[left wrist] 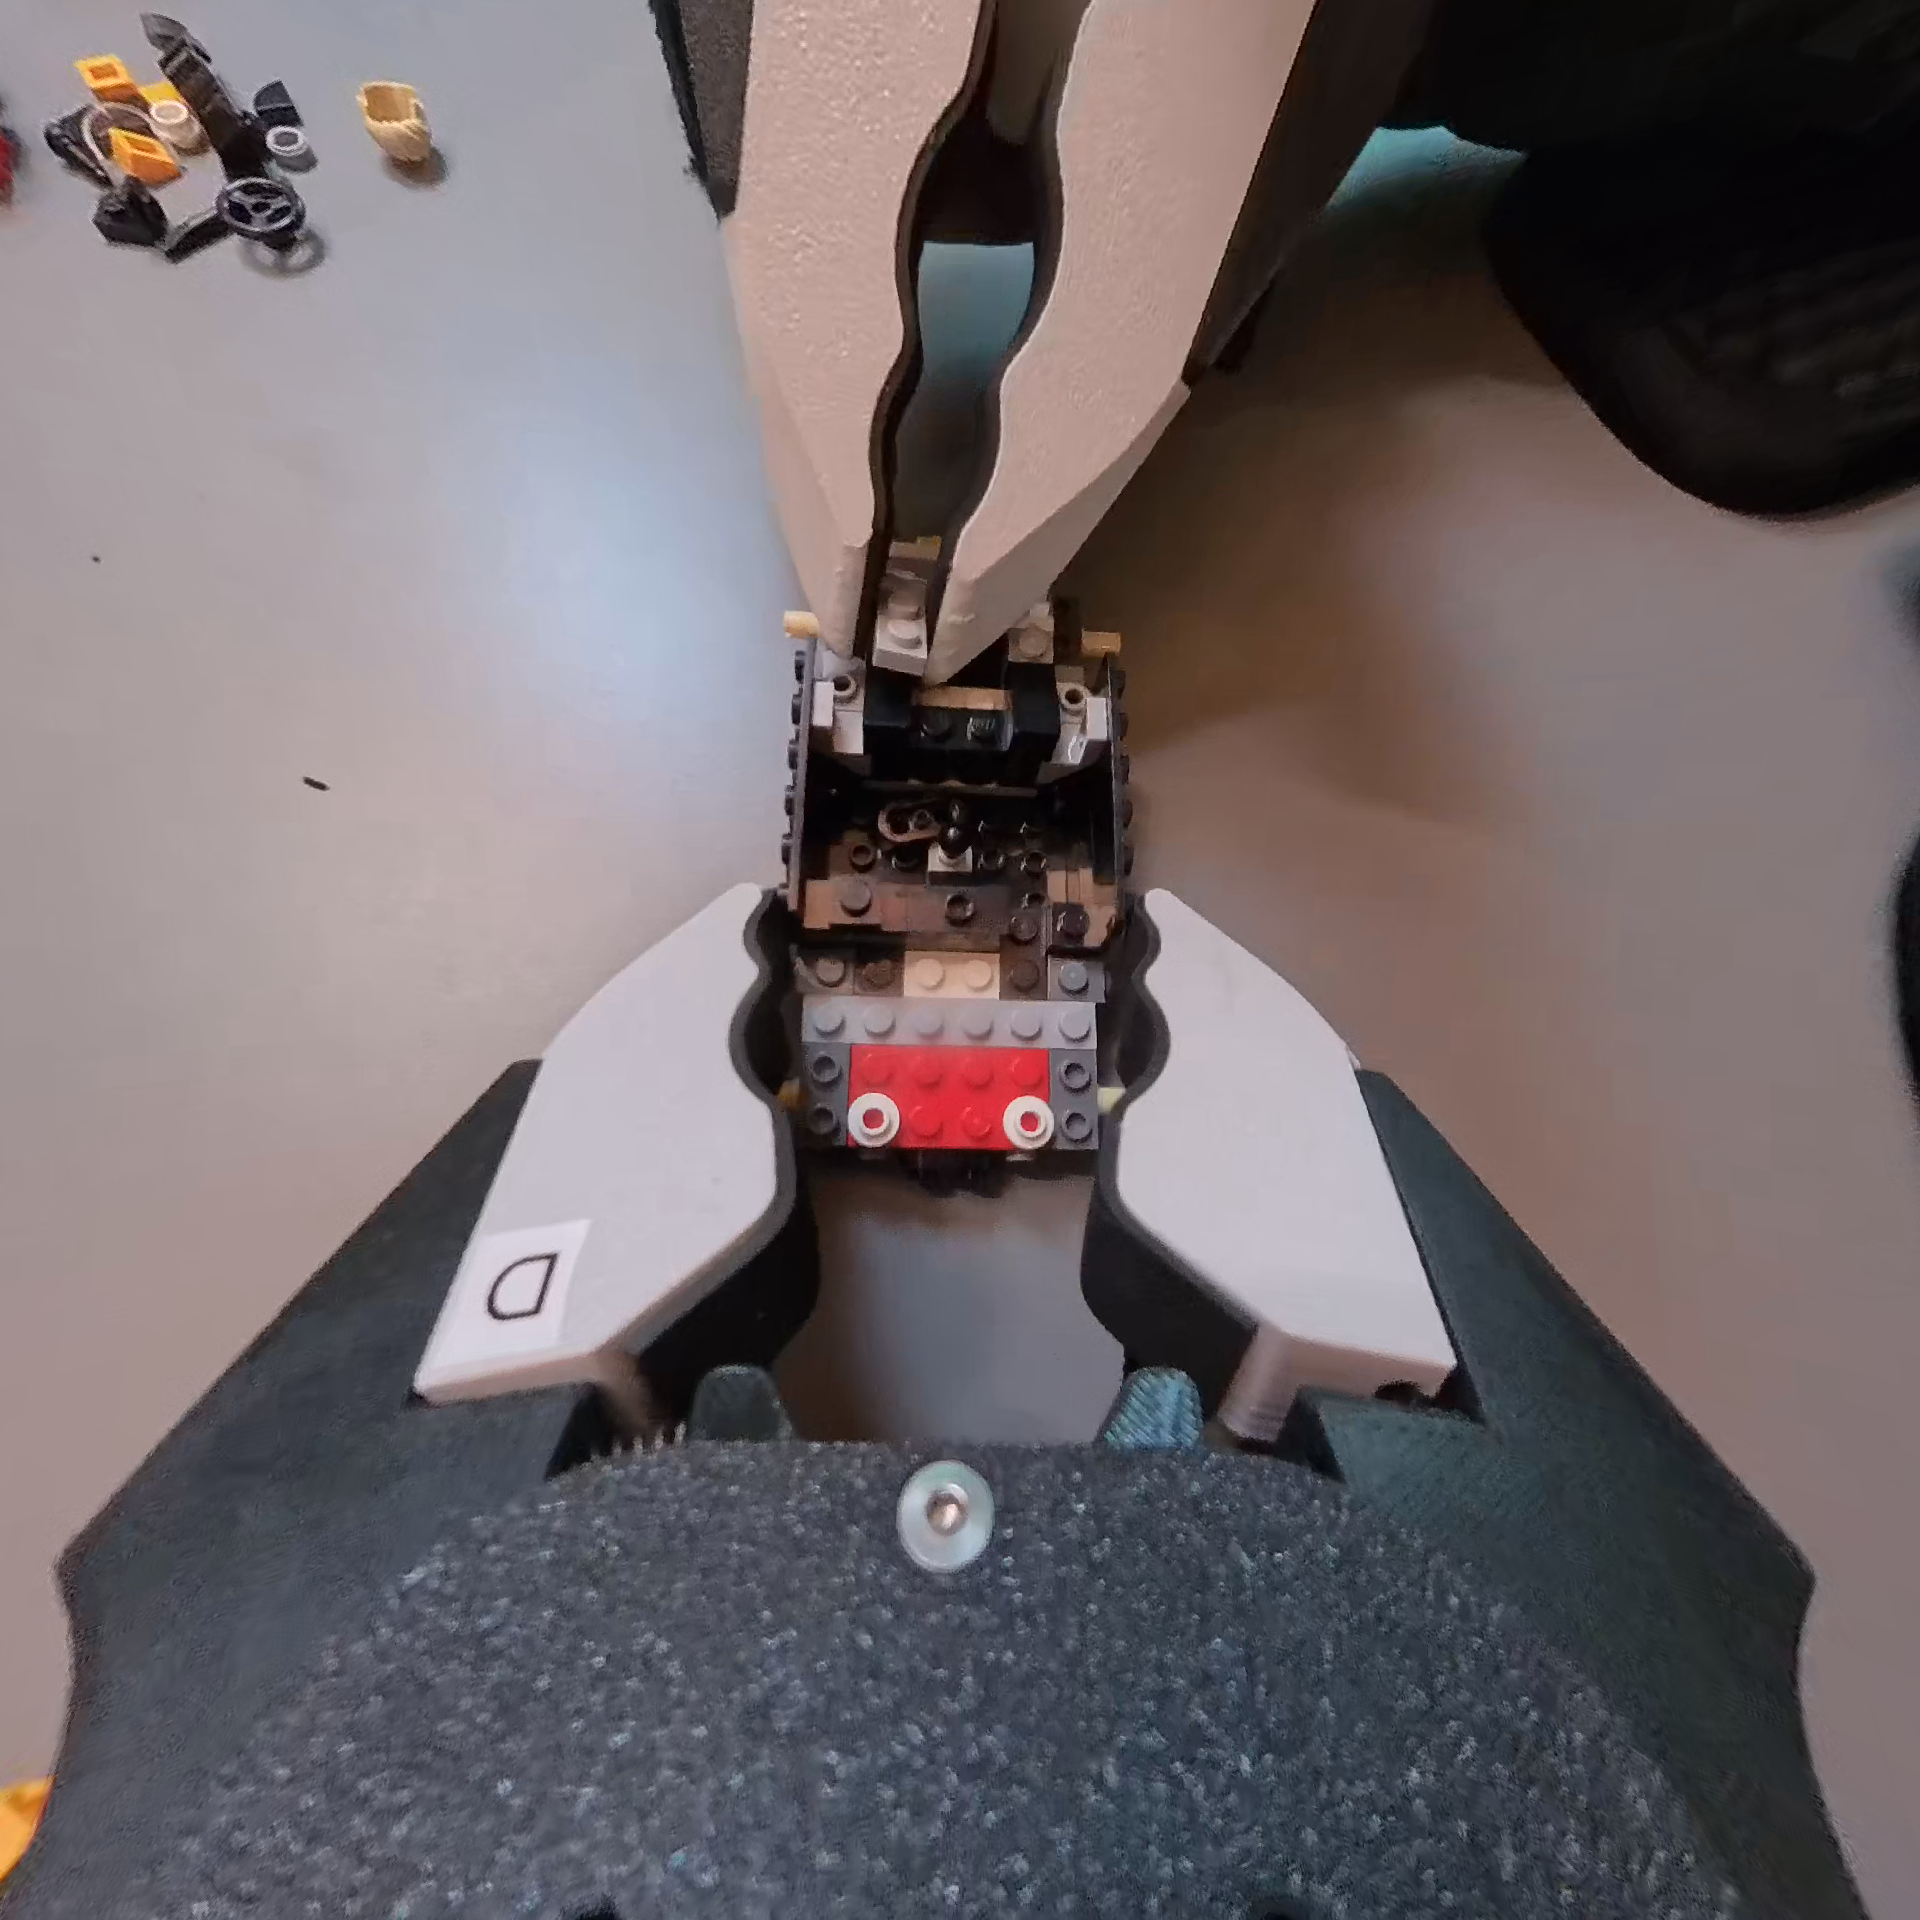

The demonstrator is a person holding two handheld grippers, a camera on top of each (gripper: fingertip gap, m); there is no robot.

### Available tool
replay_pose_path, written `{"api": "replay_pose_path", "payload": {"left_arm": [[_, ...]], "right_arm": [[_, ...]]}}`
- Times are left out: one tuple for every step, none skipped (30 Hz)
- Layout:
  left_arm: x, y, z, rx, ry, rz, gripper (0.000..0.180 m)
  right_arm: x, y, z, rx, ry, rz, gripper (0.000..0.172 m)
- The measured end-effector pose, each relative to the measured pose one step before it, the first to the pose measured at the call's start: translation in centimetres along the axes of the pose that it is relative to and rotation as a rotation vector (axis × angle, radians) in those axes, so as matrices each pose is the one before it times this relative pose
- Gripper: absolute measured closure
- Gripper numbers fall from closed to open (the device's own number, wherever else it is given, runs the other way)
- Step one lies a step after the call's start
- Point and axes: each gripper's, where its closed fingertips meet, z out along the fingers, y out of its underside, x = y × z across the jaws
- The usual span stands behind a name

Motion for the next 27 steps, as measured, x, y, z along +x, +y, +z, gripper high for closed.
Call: {"api": "replay_pose_path", "payload": {"left_arm": [[-0.034, -0.02, -0.02, 0.0029, -0.0039, 0.0036, 0.12], [-0.047, -0.038, -0.042, 0.0038, -0.0013, -0.0018, 0.12], [-0.062, -0.075, -0.066, 0.0063, -0.0021, -0.0017, 0.121], [-0.048, -0.075, -0.09, 0.0064, -0.0028, 0.0005, 0.121], [-0.064, -0.056, -0.087, 0.005, -0.0038, 0.001, 0.121], [-0.038, -0.039, -0.057, 0.0034, -0.0033, 0.0021, 0.121], [-0.038, 0.002, -0.035, 0.0008, -0.0038, 0.003, 0.122], [-0.003, -0.002, -0.006, -0.001, -0.0035, 0.005, 0.123], [-0.074, 0.015, -0.023, -0.0031, -0.009, 0.0068, 0.124], [-0.064, 0.012, -0.016, -0.0022, -0.0075, 0.0061, 0.123], [0.014, 0.042, 0.009, -0.0017, 0.002, -0.0001, 0.123], [0.048, 0.059, 0.027, -0.0018, 0.0064, -0.0044, 0.123], [-0.009, -0.017, -0.014, 0.0017, 0.0005, -0.0015, 0.123], [0.04, -0.017, -0.012, 0.0009, 0.0013, 0.0023, 0.123], [0.086, 0.009, 0.008, -0.0011, 0.0038, 0.0026, 0.123], [0.023, 0.106, 0.041, -0.0059, -0.0009, 0.003, 0.123], [-0.011, -0.014, -0.003, 0.0013, -0.0021, 0.0032, 0.123], [0.01, 0.001, -0.011, -0.0007, 0.0007, 0.0001, 0.123], [-0.005, -0.001, 0.003, 0.001, 0.0015, -0.0015, 0.123], [-0.005, -0.012, -0.002, 0.0011, 0.0017, -0.0024, 0.123], [0.006, -0.003, 0.012, 0.0004, 0.0013, -0.0013, 0.123], [0.003, -0.001, -0.004, 0.0004, 0.0008, -0.0006, 0.123], [-0.001, -0.003, -0.003, 0.0005, 0.0005, -0.0006, 0.123], [-0.001, -0.004, -0.002, 0.0007, 0.0001, -0.0001, 0.123], [0.006, -0.003, 0.001, 0.0004, -0.0002, 0.0003, 0.123], [0.0, 0.003, -0.002, 0.0, -0.0003, 0.0008, 0.123], [0.003, -0.003, 0.006, -0.0001, -0.0002, 0.0009, 0.123]], "right_arm": [[0.008, 0.022, -0.035, -0.0007, -0.0013, -0.0009, 0.163], [-0.018, 0.039, -0.054, -0.0023, -0.0032, 0.002, 0.164], [0.016, 0.01, -0.043, -0.0009, -0.0016, 0.0045, 0.164], [0.068, -0.002, -0.059, 0.0011, 0.0009, 0.0057, 0.164], [0.07, -0.019, -0.079, 0.0024, -0.0003, 0.0073, 0.164], [0.072, -0.051, -0.081, 0.0054, -0.0015, 0.0103, 0.164], [0.018, -0.091, -0.076, 0.0082, -0.0044, 0.0111, 0.164], [-0.03, -0.062, -0.033, 0.0075, -0.0064, 0.0101, 0.164], [0.019, -0.011, 0.003, 0.005, -0.003, 0.0096, 0.164], [0.011, 0.049, 0.039, 0.0014, -0.0041, 0.0104, 0.164], [-0.053, 0.081, 0.056, 0.0001, -0.0079, 0.0098, 0.164], [-0.069, 0.051, 0.046, 0.0016, -0.0088, 0.0077, 0.163], [-0.024, 0.031, 0.019, 0.0021, -0.0044, 0.0036, 0.163], [-0.058, 0.001, -0.028, 0.0028, -0.0057, -0.0014, 0.163], [-0.13, 0.058, -0.083, -0.004, -0.0095, -0.0053, 0.163], [-0.039, 0.049, -0.162, -0.0045, -0.0029, -0.0085, 0.163], [-0.045, 0.003, -0.233, -0.0008, -0.0022, -0.0105, 0.163], [-0.077, -0.011, -0.271, -0.0001, -0.0048, -0.0085, 0.162], [0.023, 0.025, -0.299, -0.0022, 0.001, -0.0053, 0.162], [0.098, 0.063, -0.287, -0.0052, 0.0054, -0.003, 0.162], [0.11, 0.071, -0.286, -0.0045, 0.0053, -0.0021, 0.162], [0.098, 0.051, -0.294, -0.0024, 0.0036, -0.0009, 0.162], [0.144, 0.017, -0.306, 0.0003, 0.0059, 0.0023, 0.162], [0.171, -0.04, -0.291, 0.0048, 0.0057, 0.0052, 0.162], [0.094, -0.095, -0.225, 0.0065, 0.0005, 0.0062, 0.162], [0.027, -0.084, -0.135, 0.0018, -0.0016, 0.0036, 0.162], [-0.056, -0.048, -0.006, -0.0051, -0.0019, -0.0028, 0.162]]}}
